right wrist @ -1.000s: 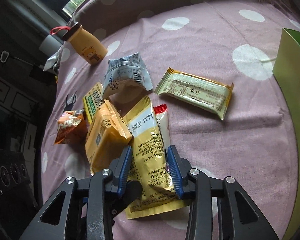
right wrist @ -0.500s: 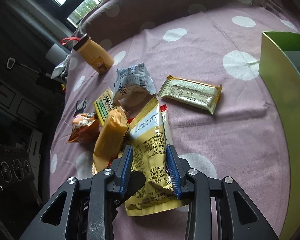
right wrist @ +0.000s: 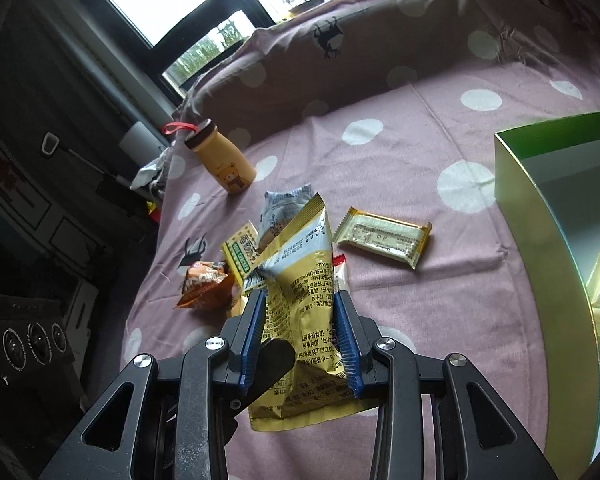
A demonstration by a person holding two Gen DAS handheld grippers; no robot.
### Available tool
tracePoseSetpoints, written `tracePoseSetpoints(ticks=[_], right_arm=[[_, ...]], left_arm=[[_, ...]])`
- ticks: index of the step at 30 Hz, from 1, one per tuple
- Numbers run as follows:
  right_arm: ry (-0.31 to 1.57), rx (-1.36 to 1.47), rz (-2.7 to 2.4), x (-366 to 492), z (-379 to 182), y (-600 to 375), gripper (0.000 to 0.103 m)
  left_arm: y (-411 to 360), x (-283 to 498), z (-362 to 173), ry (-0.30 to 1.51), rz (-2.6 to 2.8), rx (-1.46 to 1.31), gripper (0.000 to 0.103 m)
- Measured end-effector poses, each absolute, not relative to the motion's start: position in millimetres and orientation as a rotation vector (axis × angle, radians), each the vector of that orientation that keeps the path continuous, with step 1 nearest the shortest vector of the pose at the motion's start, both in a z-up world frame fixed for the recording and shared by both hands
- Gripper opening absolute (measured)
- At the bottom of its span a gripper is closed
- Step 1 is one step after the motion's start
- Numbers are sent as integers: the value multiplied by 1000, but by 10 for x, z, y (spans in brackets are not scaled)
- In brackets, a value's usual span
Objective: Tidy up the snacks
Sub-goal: 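Lift the gold foil bag with the right gripper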
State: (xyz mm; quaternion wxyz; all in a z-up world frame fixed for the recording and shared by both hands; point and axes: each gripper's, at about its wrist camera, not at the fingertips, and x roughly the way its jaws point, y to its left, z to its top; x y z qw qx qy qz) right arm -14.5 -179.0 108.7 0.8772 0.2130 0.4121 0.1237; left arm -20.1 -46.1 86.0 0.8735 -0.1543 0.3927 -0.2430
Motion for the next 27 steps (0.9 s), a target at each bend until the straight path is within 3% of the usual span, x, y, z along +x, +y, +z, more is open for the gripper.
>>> tracePoseSetpoints(ticks=[27], right_arm=[[751,421,266,-351,1343,-1822,38]], left_arm=[[-445,-388,1066,707,-557,-322,29]])
